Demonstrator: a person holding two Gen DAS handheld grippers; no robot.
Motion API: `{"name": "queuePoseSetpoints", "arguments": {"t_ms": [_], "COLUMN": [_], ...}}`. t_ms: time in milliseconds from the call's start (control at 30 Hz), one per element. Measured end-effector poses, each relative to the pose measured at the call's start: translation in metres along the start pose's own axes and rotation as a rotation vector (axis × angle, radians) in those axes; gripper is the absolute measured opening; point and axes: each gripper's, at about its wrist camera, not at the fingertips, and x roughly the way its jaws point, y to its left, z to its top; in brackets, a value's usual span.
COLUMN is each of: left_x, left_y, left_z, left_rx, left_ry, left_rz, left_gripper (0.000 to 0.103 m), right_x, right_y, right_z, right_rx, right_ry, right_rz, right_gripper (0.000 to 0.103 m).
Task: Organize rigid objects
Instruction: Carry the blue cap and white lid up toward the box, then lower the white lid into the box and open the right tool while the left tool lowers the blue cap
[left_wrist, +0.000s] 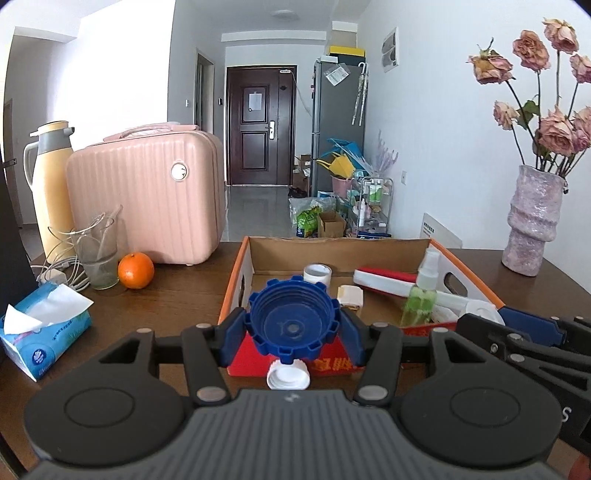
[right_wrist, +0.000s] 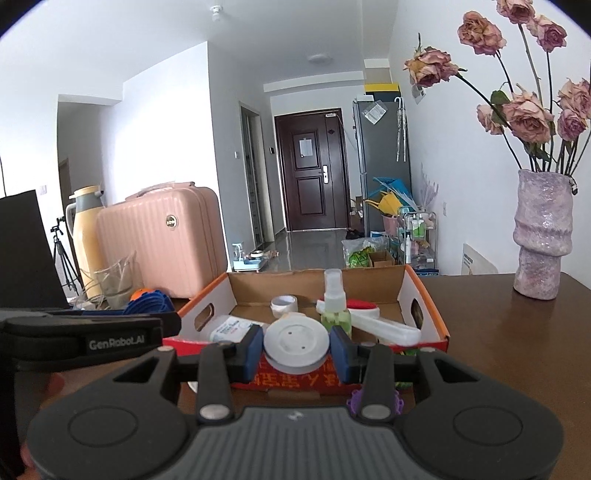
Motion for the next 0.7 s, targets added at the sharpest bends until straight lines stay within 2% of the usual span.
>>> {"name": "queuePoseSetpoints", "arguments": {"t_ms": [700], "left_x": [0.071], "left_y": [0.011], "left_z": [0.014], "left_rx": [-0.030], "left_ry": [0.031], "left_rz": [-0.001], "left_gripper": [0.055], "right_x": [0.069], "right_y": [0.002], "right_z": [0.007], "right_rx": [0.007], "right_ry": [0.032], "right_rz": [0.004], "right_gripper": [0.038]}}
